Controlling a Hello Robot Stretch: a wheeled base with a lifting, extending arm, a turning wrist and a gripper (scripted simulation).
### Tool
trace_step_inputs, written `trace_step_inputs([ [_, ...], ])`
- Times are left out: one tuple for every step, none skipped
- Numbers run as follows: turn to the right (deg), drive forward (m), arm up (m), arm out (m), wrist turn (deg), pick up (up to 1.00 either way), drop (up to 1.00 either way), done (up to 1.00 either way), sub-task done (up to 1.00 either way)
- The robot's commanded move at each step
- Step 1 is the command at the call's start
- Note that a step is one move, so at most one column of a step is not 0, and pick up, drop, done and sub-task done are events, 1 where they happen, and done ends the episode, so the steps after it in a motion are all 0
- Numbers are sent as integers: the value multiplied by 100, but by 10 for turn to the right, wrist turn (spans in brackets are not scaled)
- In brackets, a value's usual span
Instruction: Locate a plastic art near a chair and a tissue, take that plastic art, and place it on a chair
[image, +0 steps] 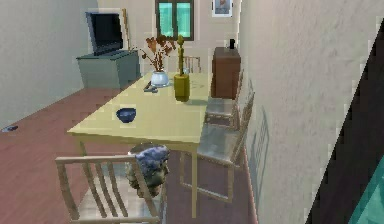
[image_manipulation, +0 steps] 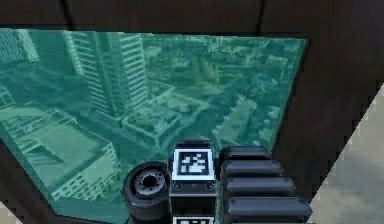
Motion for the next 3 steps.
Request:
trace_step_inputs([
  [60,0,0,0,0,0,0,0,0],
  [0,85,0,0,0,0,0,0,0],
  [-450,0,0,0,0,0,0,0,0],
])
